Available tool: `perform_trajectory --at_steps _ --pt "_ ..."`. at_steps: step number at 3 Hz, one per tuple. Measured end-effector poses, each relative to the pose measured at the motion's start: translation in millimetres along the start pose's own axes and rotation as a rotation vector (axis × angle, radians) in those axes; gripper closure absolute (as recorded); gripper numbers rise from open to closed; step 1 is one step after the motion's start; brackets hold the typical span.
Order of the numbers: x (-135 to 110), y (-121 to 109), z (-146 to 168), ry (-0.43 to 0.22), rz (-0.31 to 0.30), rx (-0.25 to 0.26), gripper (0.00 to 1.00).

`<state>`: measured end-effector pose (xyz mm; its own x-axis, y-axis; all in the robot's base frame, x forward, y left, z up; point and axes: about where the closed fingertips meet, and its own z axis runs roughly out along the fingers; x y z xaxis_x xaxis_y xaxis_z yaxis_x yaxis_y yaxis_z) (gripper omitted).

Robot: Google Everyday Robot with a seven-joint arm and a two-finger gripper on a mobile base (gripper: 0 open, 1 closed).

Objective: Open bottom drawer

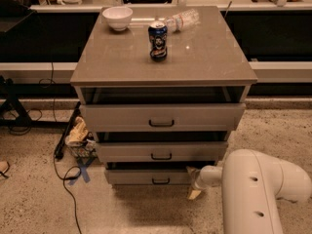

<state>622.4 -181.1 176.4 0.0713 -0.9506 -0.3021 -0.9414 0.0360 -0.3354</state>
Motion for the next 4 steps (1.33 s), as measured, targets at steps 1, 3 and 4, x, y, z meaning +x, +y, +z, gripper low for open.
perform_trajectory --at_steps 1,3,4 --pt "10.8 -1.1 23.0 -0.006 0.038 -0.024 0.42" --pt "13.3 -4.4 17.8 -0.003 0.044 -0.025 0.88" --pt "11.8 -6.0 13.4 -0.003 0.044 -0.025 1.0"
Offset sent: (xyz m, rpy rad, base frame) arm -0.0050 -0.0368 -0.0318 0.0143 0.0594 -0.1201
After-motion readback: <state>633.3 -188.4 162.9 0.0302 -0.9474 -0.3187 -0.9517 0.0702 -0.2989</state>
